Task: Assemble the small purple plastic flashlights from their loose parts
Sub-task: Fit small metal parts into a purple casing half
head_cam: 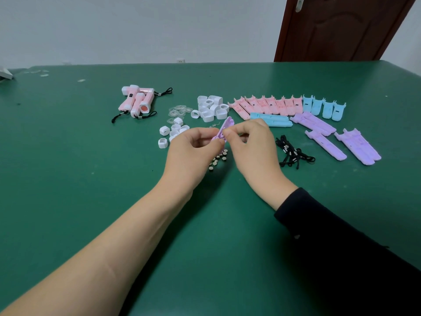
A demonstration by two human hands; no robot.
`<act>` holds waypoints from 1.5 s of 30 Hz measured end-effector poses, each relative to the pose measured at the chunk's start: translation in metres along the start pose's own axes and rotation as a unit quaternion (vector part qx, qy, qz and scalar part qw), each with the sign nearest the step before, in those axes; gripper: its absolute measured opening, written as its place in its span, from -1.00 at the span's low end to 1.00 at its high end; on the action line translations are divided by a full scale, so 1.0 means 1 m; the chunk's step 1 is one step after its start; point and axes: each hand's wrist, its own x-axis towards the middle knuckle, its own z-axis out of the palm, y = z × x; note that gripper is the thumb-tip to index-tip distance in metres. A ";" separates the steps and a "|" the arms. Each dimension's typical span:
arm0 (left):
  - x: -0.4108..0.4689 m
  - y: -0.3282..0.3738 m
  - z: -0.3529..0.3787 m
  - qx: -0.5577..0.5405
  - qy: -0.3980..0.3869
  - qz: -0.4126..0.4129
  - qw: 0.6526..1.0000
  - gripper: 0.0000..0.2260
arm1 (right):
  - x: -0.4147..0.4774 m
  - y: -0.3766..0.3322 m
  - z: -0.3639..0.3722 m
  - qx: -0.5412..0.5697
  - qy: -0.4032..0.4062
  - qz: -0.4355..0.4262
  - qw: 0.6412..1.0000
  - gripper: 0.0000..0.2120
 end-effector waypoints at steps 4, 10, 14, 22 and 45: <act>0.000 0.003 -0.002 -0.021 -0.007 -0.005 1.000 -0.88 | 0.003 -0.001 0.000 0.067 0.005 0.044 0.997 -0.89; 0.000 0.005 -0.004 -0.055 -0.029 -0.054 0.997 -0.87 | 0.002 -0.003 0.002 0.140 0.025 0.072 0.987 -0.96; 0.000 0.005 -0.004 -0.083 -0.027 -0.091 0.992 -0.90 | 0.005 -0.003 0.000 0.237 0.051 0.135 0.961 -0.97; 0.003 0.004 -0.004 -0.135 -0.056 -0.113 0.983 -0.90 | 0.002 -0.007 -0.005 0.334 -0.088 0.232 0.909 -0.88; 0.001 0.002 -0.003 -0.101 -0.062 -0.096 0.988 -0.83 | 0.003 -0.004 -0.007 0.348 -0.089 0.236 0.903 -0.88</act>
